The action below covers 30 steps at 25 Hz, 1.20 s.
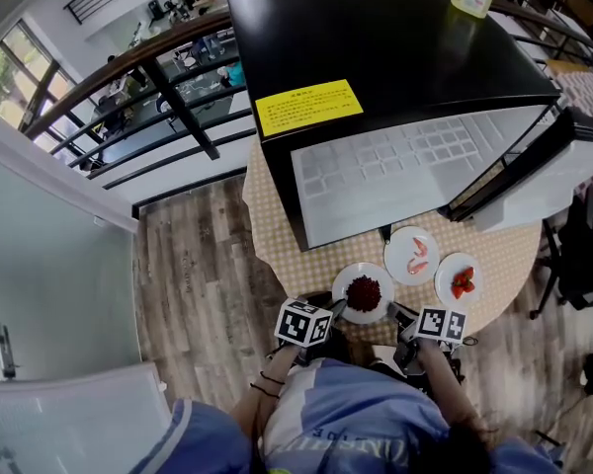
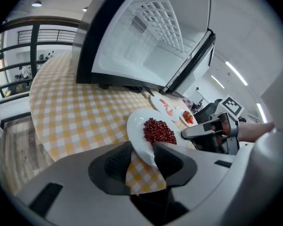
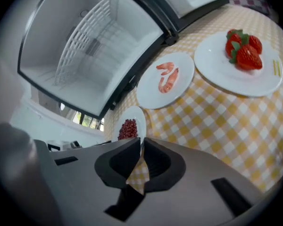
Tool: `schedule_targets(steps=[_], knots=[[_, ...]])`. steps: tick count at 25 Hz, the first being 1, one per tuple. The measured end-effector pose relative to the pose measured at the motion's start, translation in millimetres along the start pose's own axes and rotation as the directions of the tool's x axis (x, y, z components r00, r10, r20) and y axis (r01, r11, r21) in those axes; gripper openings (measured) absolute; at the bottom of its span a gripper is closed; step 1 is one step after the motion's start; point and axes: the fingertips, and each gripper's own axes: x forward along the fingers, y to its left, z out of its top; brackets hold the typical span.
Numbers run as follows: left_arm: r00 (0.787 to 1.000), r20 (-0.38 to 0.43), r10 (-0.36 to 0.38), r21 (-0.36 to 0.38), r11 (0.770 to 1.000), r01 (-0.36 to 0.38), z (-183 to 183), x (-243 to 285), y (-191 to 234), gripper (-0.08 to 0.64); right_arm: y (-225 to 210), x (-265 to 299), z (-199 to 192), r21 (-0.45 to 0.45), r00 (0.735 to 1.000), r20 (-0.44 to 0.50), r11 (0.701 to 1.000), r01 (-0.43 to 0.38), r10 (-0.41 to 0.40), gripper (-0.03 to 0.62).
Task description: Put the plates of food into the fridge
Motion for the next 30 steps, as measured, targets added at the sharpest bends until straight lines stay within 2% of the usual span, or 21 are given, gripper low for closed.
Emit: schedule_targets(steps=[3,5,11,16,19,23,28,30], knots=[[0.999,0.029,-0.016,0.013,1.000,0.016,12.7,-7.1,-1.1,0.149,14.4,-10.1,15.9,0.151,0.990,0.084,0.980,-0.129,0.117,0.028],[0.998,0.051,-0.022,0.036,0.999,0.020,24.0,-11.9,-3.0,0.149,18.4,-15.9,25.9,0.171,0.983,0.120,0.973,-0.155,0.136,0.026],[0.983,0.184,-0.017,0.053,0.999,0.008,71.8,-30.5,-15.4,0.149,37.4,-29.2,65.4,0.136,0.962,0.211,0.969,-0.207,0.175,0.025],[0.943,0.332,-0.030,-0.028,0.999,0.042,119.3,-41.0,-22.9,0.149,48.4,-26.0,106.6,0.058,0.961,0.229,0.983,-0.175,0.157,0.025],[0.920,0.391,-0.023,-0.064,0.997,0.052,146.2,-31.1,-19.2,0.149,49.9,-14.0,133.4,0.016,0.961,0.234,0.987,-0.157,0.149,0.025],[0.908,0.417,0.044,-0.121,0.993,0.007,170.6,-5.7,-3.7,0.149,42.1,7.0,163.4,0.033,0.963,0.247,0.993,-0.116,0.104,0.025],[0.890,0.421,0.177,-0.174,0.978,-0.112,188.3,5.2,15.7,0.149,44.7,25.5,188.3,0.052,0.956,0.281,0.993,-0.106,0.088,0.025],[0.889,0.399,0.225,-0.179,0.970,-0.165,190.7,9.7,23.6,0.152,48.8,29.4,196.3,0.056,0.950,0.299,0.992,-0.112,0.090,0.025]])
